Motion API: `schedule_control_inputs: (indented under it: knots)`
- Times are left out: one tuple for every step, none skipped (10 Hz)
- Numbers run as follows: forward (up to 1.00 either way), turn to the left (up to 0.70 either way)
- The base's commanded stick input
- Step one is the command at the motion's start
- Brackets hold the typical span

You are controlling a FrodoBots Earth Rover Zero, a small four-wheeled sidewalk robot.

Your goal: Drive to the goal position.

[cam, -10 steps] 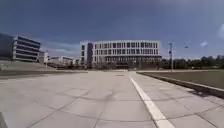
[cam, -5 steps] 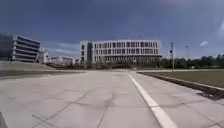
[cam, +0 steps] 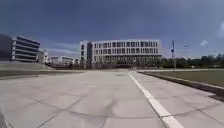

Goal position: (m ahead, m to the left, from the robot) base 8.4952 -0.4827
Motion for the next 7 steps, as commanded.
schedule_control_inputs:
  knots:
    - [0.7,0.01]
    - [0.7,0.01]
    - [0.7,0.01]
    - [0.7,0.0]
    - [0.7,-0.01]
    - [0.7,-0.01]
    - [0.7,-0.01]
